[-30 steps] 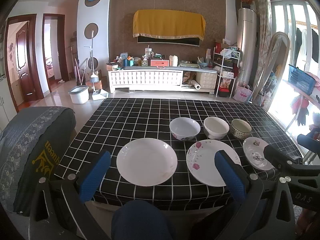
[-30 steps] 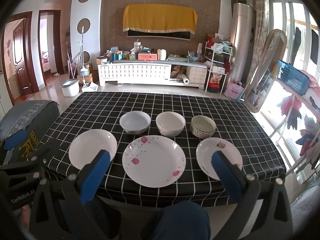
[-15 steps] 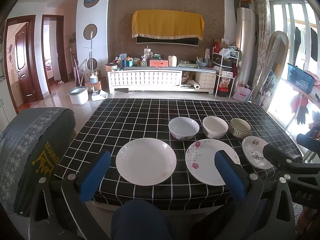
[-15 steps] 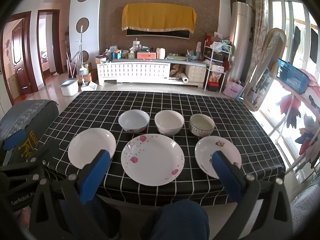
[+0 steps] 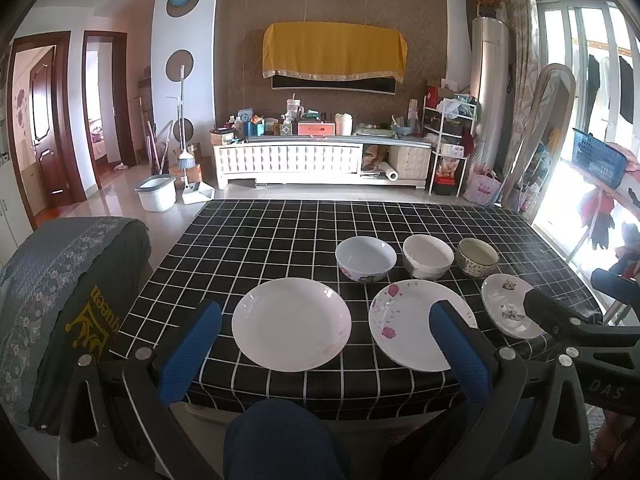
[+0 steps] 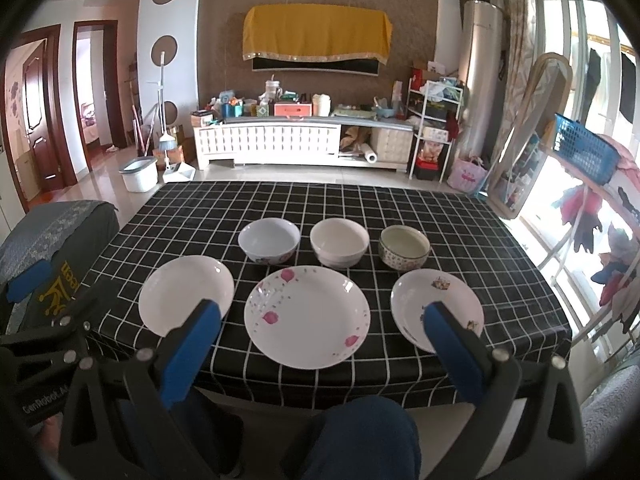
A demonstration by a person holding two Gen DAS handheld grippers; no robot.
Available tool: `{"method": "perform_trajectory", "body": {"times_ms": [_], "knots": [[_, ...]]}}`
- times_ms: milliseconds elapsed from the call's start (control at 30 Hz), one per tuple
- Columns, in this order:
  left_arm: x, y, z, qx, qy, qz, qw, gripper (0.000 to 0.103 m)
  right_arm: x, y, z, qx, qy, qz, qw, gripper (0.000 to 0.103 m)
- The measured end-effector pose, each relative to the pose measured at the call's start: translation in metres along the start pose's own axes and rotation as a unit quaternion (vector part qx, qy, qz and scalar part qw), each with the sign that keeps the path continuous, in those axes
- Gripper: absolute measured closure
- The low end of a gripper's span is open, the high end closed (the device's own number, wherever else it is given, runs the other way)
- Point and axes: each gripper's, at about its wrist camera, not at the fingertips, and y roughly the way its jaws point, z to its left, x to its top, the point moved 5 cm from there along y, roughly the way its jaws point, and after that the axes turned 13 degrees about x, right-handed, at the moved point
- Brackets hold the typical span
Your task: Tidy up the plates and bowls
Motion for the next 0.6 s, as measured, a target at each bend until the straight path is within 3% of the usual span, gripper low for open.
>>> {"method": "perform_trajectory", "body": {"times_ms": [300, 600], "knots": [[0.016, -0.005, -0.002, -0.005, 0.005, -0.004, 1.0000, 0.000, 0.010, -0.006, 0.001, 0.004, 0.002, -0.001, 1.000, 0.000], [0.053, 0.001, 0.021, -0.011, -0.008, -0.017, 0.9998, 0.000, 0.049, -0.004, 0.019, 0.011, -0.017, -0.012, 1.000, 0.000]]}}
